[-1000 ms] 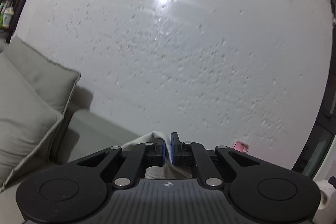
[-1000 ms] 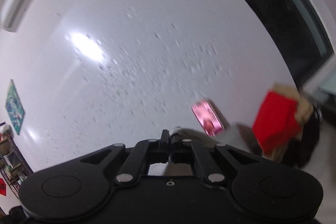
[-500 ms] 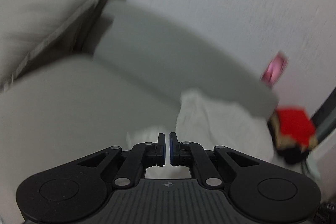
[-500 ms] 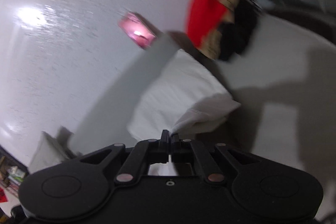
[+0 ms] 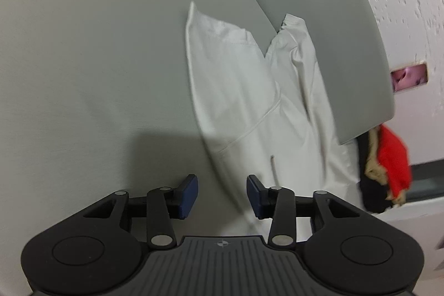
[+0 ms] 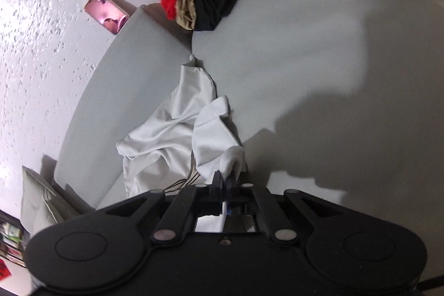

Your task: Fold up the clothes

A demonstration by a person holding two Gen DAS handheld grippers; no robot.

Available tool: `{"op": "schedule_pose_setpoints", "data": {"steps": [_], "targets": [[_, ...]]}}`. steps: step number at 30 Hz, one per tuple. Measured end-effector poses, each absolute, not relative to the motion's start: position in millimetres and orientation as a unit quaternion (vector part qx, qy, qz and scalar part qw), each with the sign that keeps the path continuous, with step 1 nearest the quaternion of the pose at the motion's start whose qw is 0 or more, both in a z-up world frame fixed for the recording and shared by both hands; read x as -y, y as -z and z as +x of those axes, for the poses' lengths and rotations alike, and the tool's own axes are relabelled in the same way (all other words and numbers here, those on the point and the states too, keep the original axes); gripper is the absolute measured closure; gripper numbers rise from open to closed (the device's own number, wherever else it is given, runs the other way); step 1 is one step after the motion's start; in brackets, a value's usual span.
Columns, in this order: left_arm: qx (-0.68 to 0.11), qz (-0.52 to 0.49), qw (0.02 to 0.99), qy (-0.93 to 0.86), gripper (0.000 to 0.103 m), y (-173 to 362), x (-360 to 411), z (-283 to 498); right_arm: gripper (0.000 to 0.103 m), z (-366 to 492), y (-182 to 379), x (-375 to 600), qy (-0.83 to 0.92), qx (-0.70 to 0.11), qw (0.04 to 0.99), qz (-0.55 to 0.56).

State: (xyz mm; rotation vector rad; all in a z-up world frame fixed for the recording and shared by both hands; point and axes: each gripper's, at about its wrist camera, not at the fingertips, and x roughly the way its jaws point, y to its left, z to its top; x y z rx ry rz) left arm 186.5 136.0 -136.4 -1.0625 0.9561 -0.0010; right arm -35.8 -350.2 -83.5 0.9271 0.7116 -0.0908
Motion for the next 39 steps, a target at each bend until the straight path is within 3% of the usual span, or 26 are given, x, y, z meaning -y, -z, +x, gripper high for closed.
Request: {"op": "schedule_pose_setpoints", "data": {"steps": [11, 12, 15, 18, 30, 34, 39], "targets": [[-0.443, -0.469, 0.764, 0.014, 0.058, 151.7, -113.4, 226.2, 0.099, -32.5, 107.6, 357.8, 0.044, -0.327, 0.814, 0.479], [-0.445, -0.466, 0.765, 0.011, 0.062, 152.6, -113.4, 226.6, 0.099, -32.1, 108.2, 357.7, 0.044, -0.328, 0.813, 0.478], [-0.453, -0.457, 0.765, -0.009, 0.091, 152.9, -116.1, 222.7, 0.099, -31.3, 110.2, 358.7, 0.045, -0.329, 0.811, 0.481], [-0.456, -0.438, 0.774, -0.03, 0.096, 143.5, -117.5, 215.6, 0.099, -30.3, 112.2, 359.7, 0.045, -0.33, 0.809, 0.485], [-0.396, -0.343, 0.849, -0.062, 0.097, 29.5, -149.5, 131.4, 0.101, -44.1, 64.4, 319.0, 0.024, -0.338, 0.831, 0.442], [-0.407, -0.325, 0.85, -0.074, 0.097, 23.6, -156.2, 95.0, 0.101, -64.7, 48.7, 308.8, 0.02, -0.344, 0.831, 0.438], [-0.479, -0.223, 0.843, -0.098, 0.093, 51.8, -137.6, 81.8, 0.101, -75.8, 61.1, 296.6, 0.055, -0.388, 0.831, 0.394]]}}
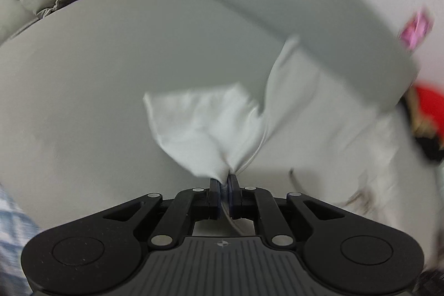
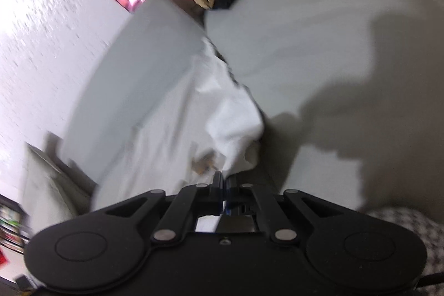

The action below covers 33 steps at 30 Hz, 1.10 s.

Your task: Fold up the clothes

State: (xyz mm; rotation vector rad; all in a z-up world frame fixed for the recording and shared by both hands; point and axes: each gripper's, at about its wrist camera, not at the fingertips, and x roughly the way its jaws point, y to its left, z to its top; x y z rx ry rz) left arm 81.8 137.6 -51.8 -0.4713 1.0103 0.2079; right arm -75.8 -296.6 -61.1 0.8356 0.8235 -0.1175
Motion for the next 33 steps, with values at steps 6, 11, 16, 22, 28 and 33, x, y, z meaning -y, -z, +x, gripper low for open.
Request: {"op": "schedule_pose_setpoints", "data": {"steps": [6, 11, 16, 22, 28, 33], "targets": [[-0.49, -0.106, 0.858, -0.116, 0.079, 34.9, -128.8, 56.5, 0.094, -92.1, 64.0, 300.7, 0.066, -0.429, 0.821, 0.371], [-0.464, -0.067, 0.881, -0.065, 0.066, 4.1, -121.3, 22.1, 0.071, -122.2, 34.5, 304.4, 0.027, -0.414, 0.83, 0.374], [-0.472, -0.083, 0.877, 0.027, 0.058, 23.1, -86.2, 8.2, 0.053, -121.5, 44.1, 279.9, -0.045, -0.421, 0.83, 0.363], [-0.456, 0.01, 0.889, 0.036, 0.058, 49.2, -27.4, 8.0, 0.054, -112.0, 75.2, 219.7, -0.08, -0.448, 0.848, 0.272], [-0.419, 0.137, 0.896, 0.06, 0.062, 65.4, 11.6, 15.6, 0.06, -110.4, 77.4, 173.1, -0.084, -0.42, 0.898, 0.098], [-0.428, 0.16, 0.885, 0.082, 0.096, 71.9, 19.2, 20.4, 0.089, -109.4, 85.5, 159.7, -0.073, -0.425, 0.902, 0.02]]}}
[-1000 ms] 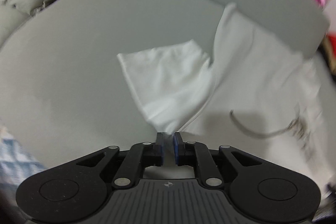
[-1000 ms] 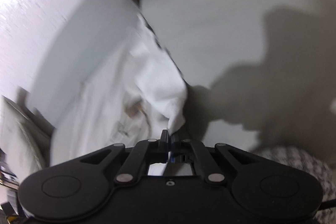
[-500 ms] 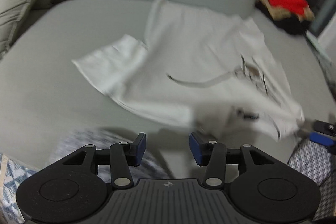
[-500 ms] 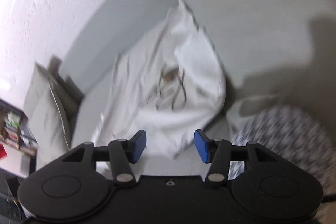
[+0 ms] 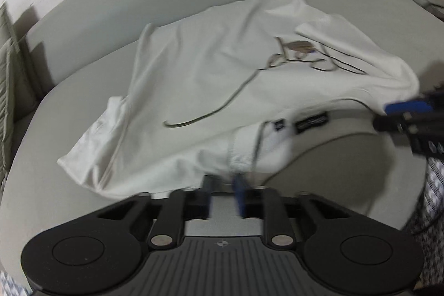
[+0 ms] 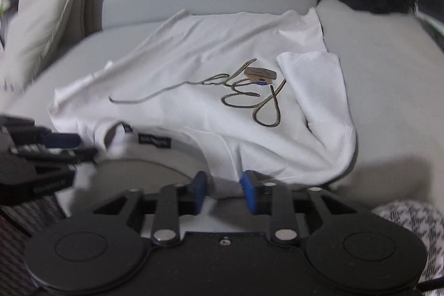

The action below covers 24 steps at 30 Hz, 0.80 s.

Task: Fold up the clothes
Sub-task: 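Open both grippers and release the spread shirt onto the sofa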

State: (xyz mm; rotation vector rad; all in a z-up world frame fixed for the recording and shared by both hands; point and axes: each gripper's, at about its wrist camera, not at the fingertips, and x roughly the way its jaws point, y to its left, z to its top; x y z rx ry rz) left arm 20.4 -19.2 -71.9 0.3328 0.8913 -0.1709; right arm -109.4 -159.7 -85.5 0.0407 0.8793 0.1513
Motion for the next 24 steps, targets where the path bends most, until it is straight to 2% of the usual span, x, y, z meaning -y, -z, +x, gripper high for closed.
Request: {"op": "schedule_pose_setpoints", "data": {"steps": [2, 7, 9, 12, 13, 15, 16, 18, 20, 24], "targets": [[-0.43, 0.165, 0.883, 0.093, 0.097, 67.0, 21.2, 19.5, 0.102, -109.4, 81.9, 161.0, -0.071, -0.424, 0.903, 0.016], [-0.45, 0.135, 0.872, 0.138, 0.097, 38.4, 6.5, 8.2, 0.102, -114.3, 50.0, 177.4, -0.083, -0.438, 0.891, 0.083], [-0.48, 0.157, 0.852, 0.138, 0.103, 47.8, 6.9, 7.4, 0.102, -113.8, 50.1, 179.5, -0.086, -0.459, 0.88, 0.087], [-0.518, 0.188, 0.828, 0.106, 0.1, 73.3, 5.7, 8.1, 0.099, -108.0, 69.6, 178.6, -0.087, -0.505, 0.854, 0.085], [-0.513, 0.181, 0.833, 0.103, 0.096, 70.3, 2.0, 5.0, 0.097, -108.2, 74.5, 178.2, -0.09, -0.516, 0.847, 0.087], [-0.499, 0.143, 0.847, 0.112, 0.082, 58.6, -9.9, -1.0, 0.084, -116.4, 71.4, 179.9, -0.099, -0.51, 0.849, 0.095], [-0.484, 0.119, 0.859, 0.116, 0.075, 51.2, -16.8, -2.2, 0.074, -121.5, 65.6, 183.1, -0.1, -0.498, 0.856, 0.102], [-0.454, 0.074, 0.88, 0.119, 0.073, 37.7, -29.0, -2.5, 0.075, -127.8, 52.2, 190.7, -0.101, -0.458, 0.876, 0.114], [-0.425, 0.057, 0.899, 0.091, 0.072, 32.2, -32.6, 9.1, 0.083, -124.2, 43.7, 193.4, -0.093, -0.423, 0.895, 0.106], [-0.409, 0.027, 0.911, 0.055, 0.07, 50.6, -29.6, 46.6, 0.084, -87.8, 56.2, 187.0, -0.066, -0.412, 0.905, 0.084]]}}
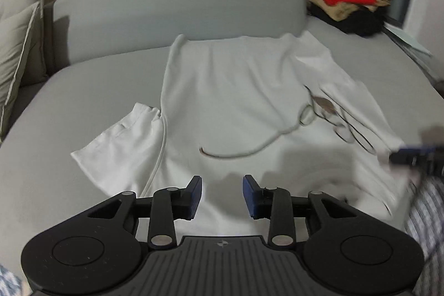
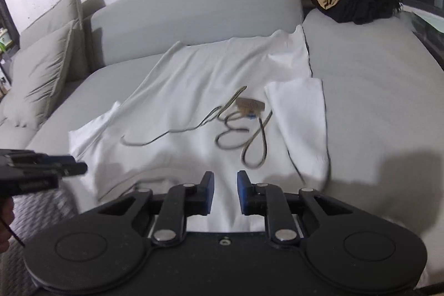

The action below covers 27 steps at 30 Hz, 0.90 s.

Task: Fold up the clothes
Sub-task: 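Open both grippers and release the spread shirt onto the sofa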

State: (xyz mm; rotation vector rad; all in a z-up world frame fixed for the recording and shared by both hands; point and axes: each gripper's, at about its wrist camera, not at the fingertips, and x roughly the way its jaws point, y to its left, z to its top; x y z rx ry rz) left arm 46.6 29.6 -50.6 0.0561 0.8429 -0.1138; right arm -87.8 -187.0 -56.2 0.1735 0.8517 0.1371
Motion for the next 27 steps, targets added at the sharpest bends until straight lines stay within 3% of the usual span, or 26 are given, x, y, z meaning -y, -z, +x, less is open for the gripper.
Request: {"op": "schedule_pose_setpoints", "data": {"steps": [5, 10, 12, 13, 14, 17, 20, 27], "targets": [[-0.486, 0.101, 0.865, 0.071, 0.068, 76.1, -16.6, 43.2, 0.083, -81.3, 83.7, 181.0, -0.063, -0.485, 0.869, 0.072], [-0.453, 0.063, 0.885, 0.088, 0.064, 52.1, -28.3, 32.1, 0.081, -94.3, 63.2, 208.4, -0.068, -0.488, 0.862, 0.123], [-0.424, 0.059, 0.901, 0.073, 0.057, 48.0, -31.3, 40.4, 0.064, -89.8, 51.0, 226.0, -0.056, -0.445, 0.88, 0.157], [-0.412, 0.058, 0.907, 0.065, 0.057, 47.3, -32.7, 46.1, 0.05, -85.5, 46.0, 236.0, -0.043, -0.423, 0.888, 0.176], [-0.403, 0.054, 0.912, 0.058, 0.056, 47.9, -35.1, 53.0, 0.047, -79.3, 43.1, 246.5, -0.027, -0.404, 0.894, 0.193], [-0.428, 0.024, 0.902, 0.047, 0.056, 68.1, -45.5, 77.2, 0.048, -51.8, 49.6, 279.9, 0.014, -0.373, 0.897, 0.238], [-0.468, -0.002, 0.883, 0.041, 0.057, 87.7, -54.0, 87.4, 0.059, -24.9, 67.2, 313.0, 0.036, -0.368, 0.88, 0.297], [-0.465, 0.013, 0.884, 0.048, 0.044, 91.2, -48.2, 86.5, 0.062, 26.5, 101.5, 351.2, 0.033, -0.378, 0.847, 0.372]]}}
